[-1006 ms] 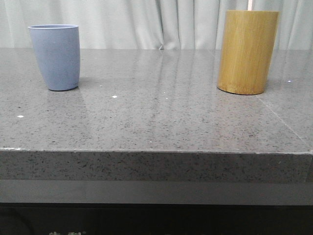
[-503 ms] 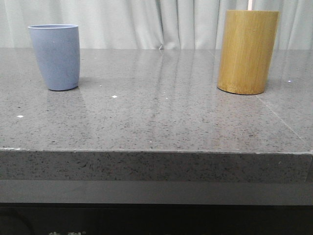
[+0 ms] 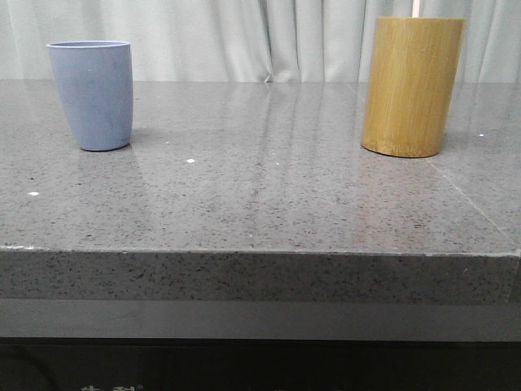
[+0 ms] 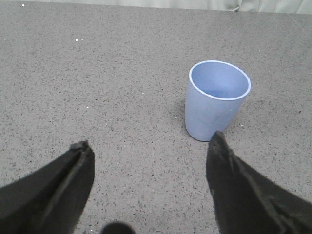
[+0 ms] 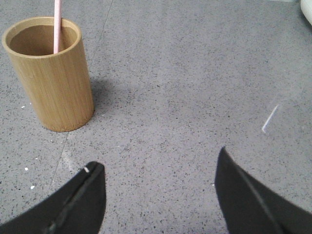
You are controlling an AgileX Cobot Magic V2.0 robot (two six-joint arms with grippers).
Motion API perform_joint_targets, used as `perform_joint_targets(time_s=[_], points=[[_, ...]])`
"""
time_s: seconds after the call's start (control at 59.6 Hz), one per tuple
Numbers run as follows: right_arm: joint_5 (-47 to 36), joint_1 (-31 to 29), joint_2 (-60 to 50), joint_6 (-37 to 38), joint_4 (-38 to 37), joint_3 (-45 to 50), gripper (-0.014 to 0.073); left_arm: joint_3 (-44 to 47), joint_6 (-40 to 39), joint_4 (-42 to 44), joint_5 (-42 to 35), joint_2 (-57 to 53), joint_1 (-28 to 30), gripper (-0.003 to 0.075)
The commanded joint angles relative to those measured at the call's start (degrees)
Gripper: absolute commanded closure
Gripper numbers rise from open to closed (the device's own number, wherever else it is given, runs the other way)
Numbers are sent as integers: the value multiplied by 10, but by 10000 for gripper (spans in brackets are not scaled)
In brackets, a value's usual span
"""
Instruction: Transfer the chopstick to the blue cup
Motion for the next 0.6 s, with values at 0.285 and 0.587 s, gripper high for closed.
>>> perform_joint_targets(time_s=[0.285,0.587], points=[[-43,0,1,1,-3,-20,76,-79,41,-29,-27,72,-3,282],[-43,0,1,1,-3,-20,76,-214,59,-29,70,202,-3,293]])
